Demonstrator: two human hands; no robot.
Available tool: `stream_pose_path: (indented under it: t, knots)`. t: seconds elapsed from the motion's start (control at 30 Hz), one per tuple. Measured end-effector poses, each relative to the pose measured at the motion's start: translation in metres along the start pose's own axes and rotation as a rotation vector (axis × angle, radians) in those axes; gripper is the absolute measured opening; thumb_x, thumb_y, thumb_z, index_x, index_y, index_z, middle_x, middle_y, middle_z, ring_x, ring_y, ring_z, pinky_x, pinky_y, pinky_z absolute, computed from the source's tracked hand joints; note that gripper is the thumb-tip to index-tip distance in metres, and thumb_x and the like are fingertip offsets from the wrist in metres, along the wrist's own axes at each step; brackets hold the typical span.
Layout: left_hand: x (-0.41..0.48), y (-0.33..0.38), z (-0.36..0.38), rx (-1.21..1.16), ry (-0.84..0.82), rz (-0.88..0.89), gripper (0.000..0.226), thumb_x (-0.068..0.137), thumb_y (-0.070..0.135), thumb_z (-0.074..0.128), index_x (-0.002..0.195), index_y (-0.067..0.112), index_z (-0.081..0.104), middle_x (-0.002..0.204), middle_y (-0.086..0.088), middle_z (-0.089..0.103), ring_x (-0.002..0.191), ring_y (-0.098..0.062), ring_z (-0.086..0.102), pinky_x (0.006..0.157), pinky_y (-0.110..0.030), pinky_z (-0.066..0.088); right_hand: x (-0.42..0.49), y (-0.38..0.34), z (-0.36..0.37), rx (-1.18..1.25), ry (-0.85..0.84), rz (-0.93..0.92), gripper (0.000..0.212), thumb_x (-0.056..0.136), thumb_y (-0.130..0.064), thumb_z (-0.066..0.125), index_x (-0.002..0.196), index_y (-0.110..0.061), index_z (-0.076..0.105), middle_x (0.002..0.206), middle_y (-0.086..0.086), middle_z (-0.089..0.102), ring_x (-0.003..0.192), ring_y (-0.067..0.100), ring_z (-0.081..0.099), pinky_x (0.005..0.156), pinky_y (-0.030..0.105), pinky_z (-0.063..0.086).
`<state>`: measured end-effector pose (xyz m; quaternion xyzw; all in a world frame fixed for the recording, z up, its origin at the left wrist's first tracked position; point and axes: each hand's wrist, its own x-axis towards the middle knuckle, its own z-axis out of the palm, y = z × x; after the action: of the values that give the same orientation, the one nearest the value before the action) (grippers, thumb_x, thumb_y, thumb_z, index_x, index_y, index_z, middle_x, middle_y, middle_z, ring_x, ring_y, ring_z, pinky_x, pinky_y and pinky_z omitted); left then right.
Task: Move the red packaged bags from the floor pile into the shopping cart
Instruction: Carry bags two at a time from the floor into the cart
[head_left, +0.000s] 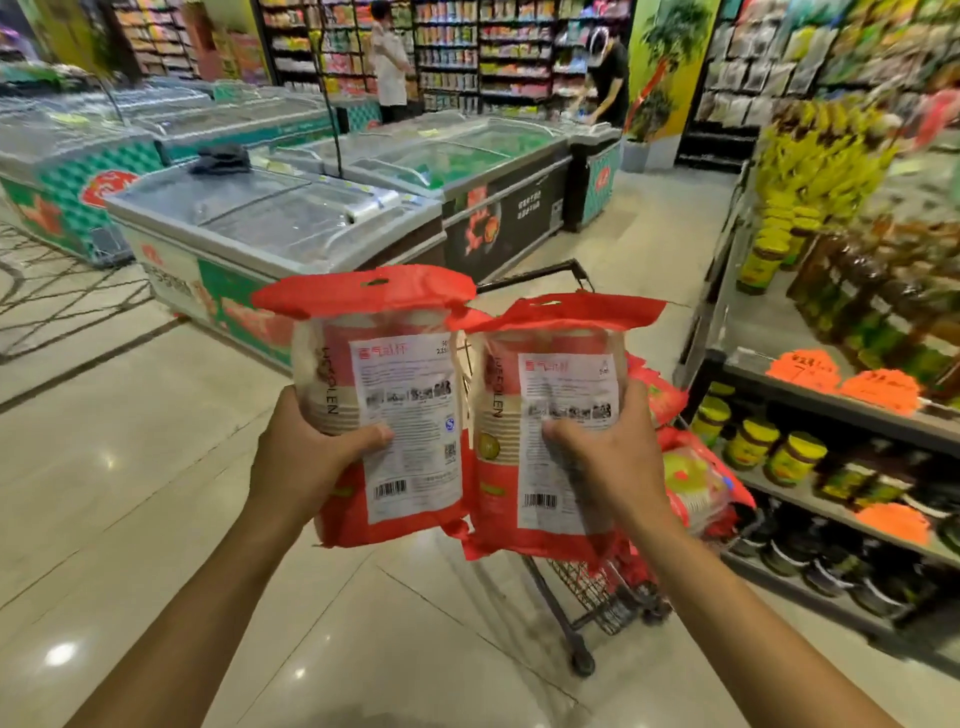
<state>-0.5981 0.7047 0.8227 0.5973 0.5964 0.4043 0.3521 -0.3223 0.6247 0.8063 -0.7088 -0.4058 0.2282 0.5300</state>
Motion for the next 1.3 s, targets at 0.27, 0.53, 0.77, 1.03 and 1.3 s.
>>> stream_pose_path:
  t: [0.27,0.53,0.77,1.03,1.3]
  knots:
    - [0.126,0.016,0.087,0.033,-0.174,0.075,0.08,0.04,0.053,0.091,0.109,0.033,0.058,0.104,0.007,0.075,0.092,-0.019,0.074,0.082,-0.053,0.06,0.097,0.046,0.012,0.051,0.192,0.137,0.07,0.055,-0.049,0.08,0.116,-0.044,0.045,0.107,-0.015,0.069,0.095,0.009,0.069,0.086,0.047,0.058]
    - [0.236,0.049,0.171,0.101,-0.316,0.122,0.074,0.044,0.05,0.095,0.103,0.036,0.054,0.1,0.006,0.075,0.088,-0.021,0.075,0.075,-0.053,0.061,0.195,0.081,0.02,0.155,0.268,0.244,0.065,0.057,-0.049,0.081,0.112,-0.044,0.046,0.106,-0.013,0.068,0.094,0.008,0.069,0.084,0.046,0.058]
    - [0.28,0.066,0.284,0.074,-0.636,0.152,0.056,0.059,0.023,0.095,0.106,0.026,0.065,0.092,0.003,0.079,0.082,-0.019,0.077,0.076,-0.048,0.062,0.226,0.13,-0.022,0.143,0.461,0.418,0.076,0.052,-0.052,0.079,0.118,-0.038,0.046,0.106,-0.015,0.07,0.095,0.011,0.07,0.087,0.049,0.057]
    - [0.346,0.058,0.404,0.115,-1.02,0.144,0.058,0.065,0.017,0.093,0.113,0.015,0.061,0.098,-0.008,0.078,0.079,-0.021,0.077,0.07,-0.046,0.063,0.241,0.173,-0.039,0.152,0.701,0.574,0.064,0.072,-0.023,0.086,0.122,-0.026,0.047,0.109,-0.013,0.067,0.09,0.006,0.069,0.078,0.034,0.056]
    - [0.45,0.037,0.485,0.21,-1.262,0.093,0.053,0.066,0.022,0.09,0.113,0.013,0.067,0.096,-0.007,0.079,0.082,-0.026,0.078,0.079,-0.051,0.062,0.247,0.215,-0.034,0.217,0.894,0.792,0.055,0.079,-0.006,0.083,0.117,-0.015,0.045,0.109,0.004,0.067,0.09,0.021,0.072,0.066,0.031,0.054]
